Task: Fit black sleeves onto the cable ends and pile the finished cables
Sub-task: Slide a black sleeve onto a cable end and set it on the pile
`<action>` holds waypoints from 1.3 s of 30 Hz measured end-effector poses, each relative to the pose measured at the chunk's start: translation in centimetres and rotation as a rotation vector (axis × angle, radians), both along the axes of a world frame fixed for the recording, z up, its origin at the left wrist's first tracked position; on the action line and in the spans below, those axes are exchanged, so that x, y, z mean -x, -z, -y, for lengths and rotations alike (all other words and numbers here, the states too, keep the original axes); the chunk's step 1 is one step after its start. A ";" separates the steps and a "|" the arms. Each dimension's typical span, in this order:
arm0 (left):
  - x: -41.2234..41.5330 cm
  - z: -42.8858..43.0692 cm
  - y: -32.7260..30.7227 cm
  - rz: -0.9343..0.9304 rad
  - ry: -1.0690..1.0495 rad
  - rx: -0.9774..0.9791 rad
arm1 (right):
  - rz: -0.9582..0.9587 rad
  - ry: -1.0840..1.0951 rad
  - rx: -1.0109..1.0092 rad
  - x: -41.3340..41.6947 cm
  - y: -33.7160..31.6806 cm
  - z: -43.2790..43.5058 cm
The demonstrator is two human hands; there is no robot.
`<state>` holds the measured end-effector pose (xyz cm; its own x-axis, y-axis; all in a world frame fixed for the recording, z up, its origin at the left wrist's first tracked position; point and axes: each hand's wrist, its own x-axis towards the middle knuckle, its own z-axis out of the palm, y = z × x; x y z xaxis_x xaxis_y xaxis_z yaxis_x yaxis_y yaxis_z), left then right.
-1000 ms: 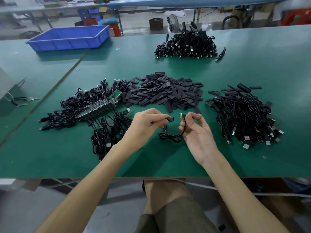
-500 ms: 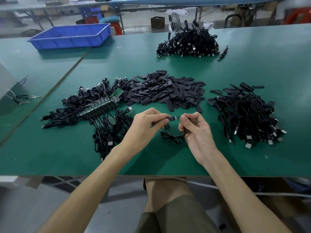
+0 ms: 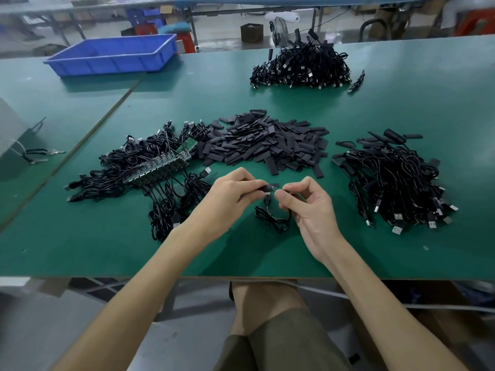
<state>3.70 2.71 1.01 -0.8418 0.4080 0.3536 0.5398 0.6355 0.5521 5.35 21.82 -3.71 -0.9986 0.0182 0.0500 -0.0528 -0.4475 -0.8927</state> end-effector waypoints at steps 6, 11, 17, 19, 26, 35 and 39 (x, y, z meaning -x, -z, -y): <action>0.0 0.3 0.2 0.022 0.084 0.058 | -0.047 -0.036 -0.151 -0.3 0.1 0.5; 0.5 1.2 0.1 0.104 -0.014 -0.026 | -0.022 -0.096 -0.201 -0.4 0.1 0.3; 0.8 2.2 -0.2 0.183 -0.089 0.042 | -0.005 -0.205 -0.281 -0.5 -0.2 0.6; 0.8 2.4 -0.2 0.225 -0.091 0.023 | -0.004 -0.212 -0.306 -0.6 -0.1 0.6; 1.1 3.5 -0.4 0.425 -0.013 -0.066 | -0.041 -0.143 -0.360 -0.5 0.1 0.8; 1.1 4.7 -1.1 0.655 0.056 -0.128 | -0.123 -0.095 -0.414 -0.6 0.4 0.7; 1.0 4.8 -1.0 0.846 0.041 -0.196 | -0.150 -0.092 -0.457 -0.5 0.6 0.6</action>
